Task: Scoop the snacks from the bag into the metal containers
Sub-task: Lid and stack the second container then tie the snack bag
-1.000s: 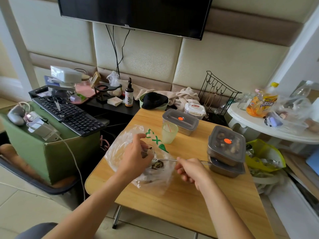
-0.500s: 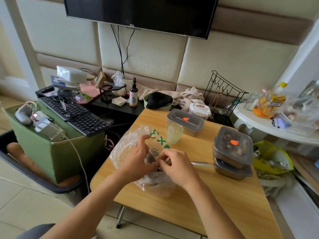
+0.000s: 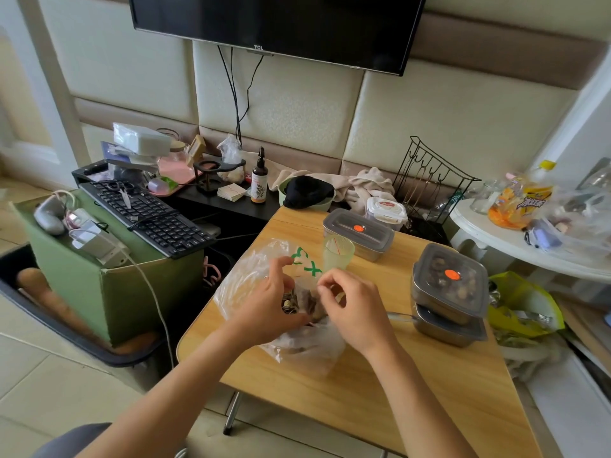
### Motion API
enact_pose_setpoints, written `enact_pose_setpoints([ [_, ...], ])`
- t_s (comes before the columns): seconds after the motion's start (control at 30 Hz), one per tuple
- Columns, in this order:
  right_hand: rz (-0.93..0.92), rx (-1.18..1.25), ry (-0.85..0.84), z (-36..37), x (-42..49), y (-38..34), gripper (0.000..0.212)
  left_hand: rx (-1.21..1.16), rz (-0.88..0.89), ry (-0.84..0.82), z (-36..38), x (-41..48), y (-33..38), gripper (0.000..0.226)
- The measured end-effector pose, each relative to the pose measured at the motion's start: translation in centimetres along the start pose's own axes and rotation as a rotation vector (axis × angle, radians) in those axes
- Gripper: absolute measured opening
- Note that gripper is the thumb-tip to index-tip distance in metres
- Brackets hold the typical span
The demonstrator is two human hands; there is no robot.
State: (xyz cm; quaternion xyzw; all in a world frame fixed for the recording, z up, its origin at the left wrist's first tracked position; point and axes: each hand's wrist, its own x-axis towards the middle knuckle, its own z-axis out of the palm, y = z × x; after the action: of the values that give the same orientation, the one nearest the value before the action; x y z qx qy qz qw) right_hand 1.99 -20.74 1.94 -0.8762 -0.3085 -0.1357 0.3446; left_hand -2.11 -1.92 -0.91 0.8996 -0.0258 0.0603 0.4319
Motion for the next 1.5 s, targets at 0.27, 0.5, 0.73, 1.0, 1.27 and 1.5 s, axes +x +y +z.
enact_pose_setpoints([
  [0.27, 0.055, 0.046, -0.113, -0.9, -0.2, 0.2, 0.009, -0.227, -0.1, 0.0, 0.2, 0.2, 1.0, 0.079],
  [0.5, 0.16, 0.264, -0.032, -2.5, -0.1, 0.0, 0.012, -0.592, -0.151, -0.011, -0.6, -0.1, 3.2, 0.031],
  [0.73, 0.212, 0.463, -0.029, -2.3, 0.0, -0.2, 0.01, -0.765, -0.262, -0.067, -0.3, -0.5, 4.0, 0.026],
  [1.0, 0.434, 0.779, -0.023, -1.1, -0.1, -1.2, 0.011, -0.855, -0.246, 0.084, -0.3, -0.8, 4.4, 0.027],
  [1.27, 0.431, 0.617, 0.089, -0.3, -0.1, -1.5, 0.011, -0.712, -0.235, 0.2, 0.0, -1.0, 4.5, 0.024],
  [1.5, 0.606, 0.676, 0.05, 0.6, -0.4, -2.1, 0.01, -0.412, -0.226, 0.114, 1.1, -0.9, 3.2, 0.047],
])
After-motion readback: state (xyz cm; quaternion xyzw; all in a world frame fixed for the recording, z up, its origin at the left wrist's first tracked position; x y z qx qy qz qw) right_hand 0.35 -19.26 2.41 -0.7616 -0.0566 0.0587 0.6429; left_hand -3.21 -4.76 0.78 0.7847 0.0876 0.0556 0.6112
